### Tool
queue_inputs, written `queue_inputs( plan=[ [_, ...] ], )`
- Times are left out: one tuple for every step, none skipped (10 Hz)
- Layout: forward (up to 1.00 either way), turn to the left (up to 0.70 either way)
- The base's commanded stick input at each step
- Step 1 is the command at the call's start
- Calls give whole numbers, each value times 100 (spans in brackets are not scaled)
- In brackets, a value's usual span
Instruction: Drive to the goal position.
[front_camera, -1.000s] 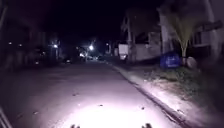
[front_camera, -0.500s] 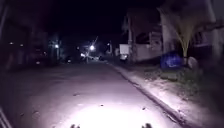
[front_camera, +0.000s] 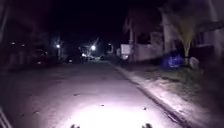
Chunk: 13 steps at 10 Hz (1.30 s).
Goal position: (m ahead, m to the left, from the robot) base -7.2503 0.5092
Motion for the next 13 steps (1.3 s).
queue_inputs(
  plan=[
    [0, 45],
    [0, 45],
    [0, 45],
    [0, 45],
    [0, 45],
    [0, 45],
    [0, 45],
    [0, 45],
    [0, 45],
    [0, 45],
    [0, 45],
    [0, 45],
    [0, 45]
  ],
)
